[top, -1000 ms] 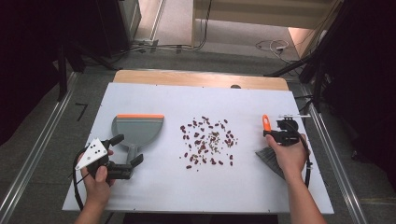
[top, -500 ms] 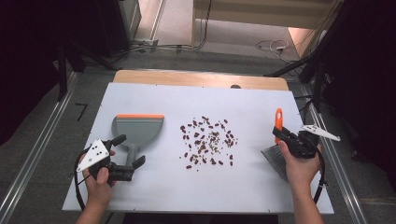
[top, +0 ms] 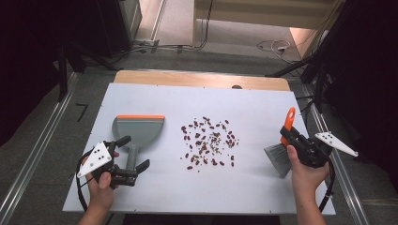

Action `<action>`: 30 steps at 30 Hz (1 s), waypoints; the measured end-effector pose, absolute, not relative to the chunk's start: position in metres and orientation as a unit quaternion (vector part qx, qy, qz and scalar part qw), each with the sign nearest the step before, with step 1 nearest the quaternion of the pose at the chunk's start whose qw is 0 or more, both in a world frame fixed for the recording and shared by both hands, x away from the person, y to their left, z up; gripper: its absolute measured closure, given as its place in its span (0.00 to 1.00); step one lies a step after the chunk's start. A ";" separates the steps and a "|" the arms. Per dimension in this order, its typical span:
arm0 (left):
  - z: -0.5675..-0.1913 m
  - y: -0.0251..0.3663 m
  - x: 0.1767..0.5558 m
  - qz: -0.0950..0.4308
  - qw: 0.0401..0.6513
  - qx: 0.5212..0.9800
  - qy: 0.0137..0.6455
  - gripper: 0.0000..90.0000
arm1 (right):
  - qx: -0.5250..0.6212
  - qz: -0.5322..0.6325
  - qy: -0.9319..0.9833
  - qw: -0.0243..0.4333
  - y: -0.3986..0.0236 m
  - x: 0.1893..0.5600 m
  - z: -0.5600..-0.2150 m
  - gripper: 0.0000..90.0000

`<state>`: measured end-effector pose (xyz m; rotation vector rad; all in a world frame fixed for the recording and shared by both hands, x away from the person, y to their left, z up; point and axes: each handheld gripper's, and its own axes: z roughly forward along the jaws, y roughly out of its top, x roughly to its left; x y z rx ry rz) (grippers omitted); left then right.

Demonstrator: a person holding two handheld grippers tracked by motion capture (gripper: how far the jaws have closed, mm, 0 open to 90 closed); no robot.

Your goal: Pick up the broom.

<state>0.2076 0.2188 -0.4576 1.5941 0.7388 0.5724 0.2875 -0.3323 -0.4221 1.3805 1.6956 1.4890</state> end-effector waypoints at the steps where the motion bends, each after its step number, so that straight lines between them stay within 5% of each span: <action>1: -0.456 0.216 0.207 0.248 0.603 0.690 0.315 0.00 | 0.502 0.552 0.619 0.247 -0.331 0.286 -0.420 0.74; 12: -0.437 0.190 0.197 0.266 0.607 0.693 0.284 0.00 | 0.443 0.601 0.616 0.252 -0.310 0.270 -0.393 0.74; 30: -0.421 0.137 0.197 0.182 0.640 0.697 0.268 0.00 | 0.356 0.649 0.639 0.208 -0.232 0.243 -0.369 0.74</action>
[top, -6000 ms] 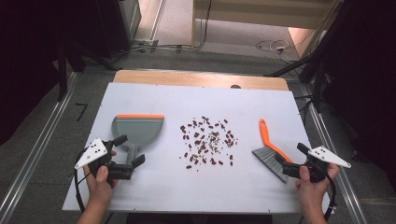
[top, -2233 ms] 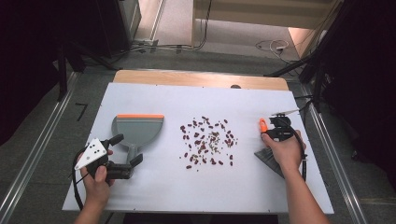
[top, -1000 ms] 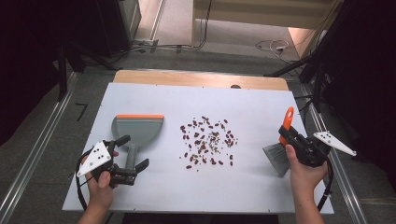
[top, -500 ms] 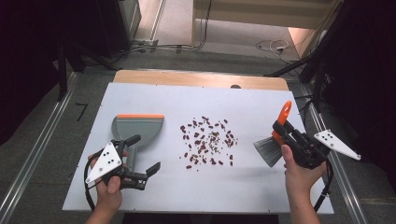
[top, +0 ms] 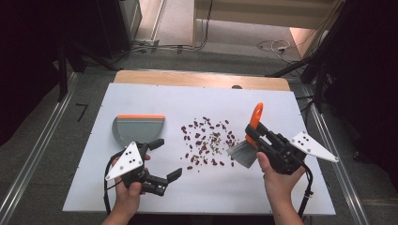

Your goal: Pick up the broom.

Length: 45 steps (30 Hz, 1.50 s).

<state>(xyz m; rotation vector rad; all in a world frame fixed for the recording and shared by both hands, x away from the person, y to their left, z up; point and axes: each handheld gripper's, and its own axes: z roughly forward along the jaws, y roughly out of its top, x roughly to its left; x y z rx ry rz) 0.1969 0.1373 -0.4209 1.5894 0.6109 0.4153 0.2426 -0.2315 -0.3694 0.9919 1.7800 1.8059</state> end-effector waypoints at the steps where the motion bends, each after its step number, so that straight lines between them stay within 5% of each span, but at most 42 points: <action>1: -0.420 0.134 0.196 0.176 0.644 0.696 0.265 0.00 | 0.352 0.650 0.639 0.210 -0.227 0.241 -0.369 0.74; 14: -0.418 0.090 0.190 0.108 0.636 0.712 0.276 0.12 | 0.309 0.657 0.662 0.185 -0.176 0.217 -0.371 0.74; 33: -0.421 0.075 0.186 0.092 0.616 0.720 0.305 0.83 | 0.281 0.665 0.671 0.167 -0.140 0.192 -0.373 0.74; 43: -0.420 0.080 0.187 0.108 0.598 0.737 0.295 0.93 | 0.263 0.655 0.686 0.176 -0.136 0.194 -0.374 0.73; 45: -0.419 0.086 0.190 0.099 0.601 0.739 0.289 0.94 | 0.252 0.660 0.689 0.160 -0.139 0.198 -0.374 0.66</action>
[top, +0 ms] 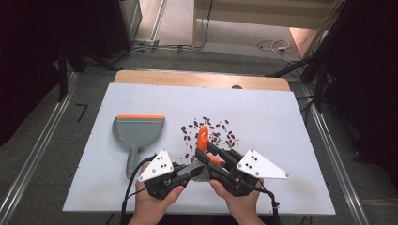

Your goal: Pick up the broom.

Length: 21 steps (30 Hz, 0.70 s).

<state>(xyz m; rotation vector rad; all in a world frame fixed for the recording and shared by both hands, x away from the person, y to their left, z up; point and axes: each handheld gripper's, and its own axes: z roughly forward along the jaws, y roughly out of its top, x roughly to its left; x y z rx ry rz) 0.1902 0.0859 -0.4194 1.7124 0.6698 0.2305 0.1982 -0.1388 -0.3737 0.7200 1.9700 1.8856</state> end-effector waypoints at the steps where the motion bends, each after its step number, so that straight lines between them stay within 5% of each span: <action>1: -0.419 0.088 0.191 0.101 0.601 0.739 0.287 0.94 | 0.248 0.659 0.694 0.150 -0.140 0.201 -0.373 0.62; 13: -0.415 0.116 0.202 0.080 0.612 0.746 0.251 0.94 | 0.206 0.652 0.720 0.120 -0.169 0.225 -0.369 0.58; 21: -0.408 0.131 0.204 0.054 0.634 0.745 0.201 0.94 | 0.169 0.609 0.773 0.050 -0.178 0.243 -0.373 0.57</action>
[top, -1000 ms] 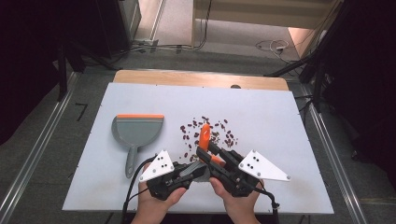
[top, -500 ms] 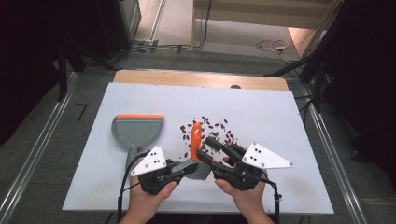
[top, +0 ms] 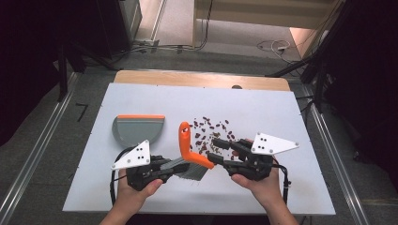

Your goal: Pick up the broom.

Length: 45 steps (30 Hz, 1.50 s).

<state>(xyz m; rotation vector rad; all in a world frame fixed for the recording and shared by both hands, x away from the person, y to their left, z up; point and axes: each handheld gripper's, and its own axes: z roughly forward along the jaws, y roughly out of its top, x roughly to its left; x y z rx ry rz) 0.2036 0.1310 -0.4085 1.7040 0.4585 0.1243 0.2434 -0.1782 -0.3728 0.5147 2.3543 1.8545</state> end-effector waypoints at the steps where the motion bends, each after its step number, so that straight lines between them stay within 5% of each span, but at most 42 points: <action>1: -0.407 0.132 0.203 0.050 0.635 0.746 0.193 0.94 | 0.157 0.604 0.780 0.036 -0.177 0.244 -0.374 0.57; 16: -0.404 0.134 0.203 0.008 0.639 0.756 0.142 0.94 | 0.091 0.540 0.834 -0.069 -0.160 0.241 -0.389 0.53; 23: -0.405 0.133 0.204 -0.026 0.646 0.753 0.122 0.94 | 0.056 0.529 0.839 -0.109 -0.155 0.239 -0.392 0.62; 28: -0.405 0.132 0.205 -0.040 0.646 0.753 0.117 0.94 | 0.053 0.534 0.835 -0.120 -0.157 0.240 -0.393 0.71; 45: -0.408 0.127 0.205 -0.057 0.634 0.764 0.107 0.94 | 0.042 0.511 0.849 -0.129 -0.151 0.235 -0.396 0.74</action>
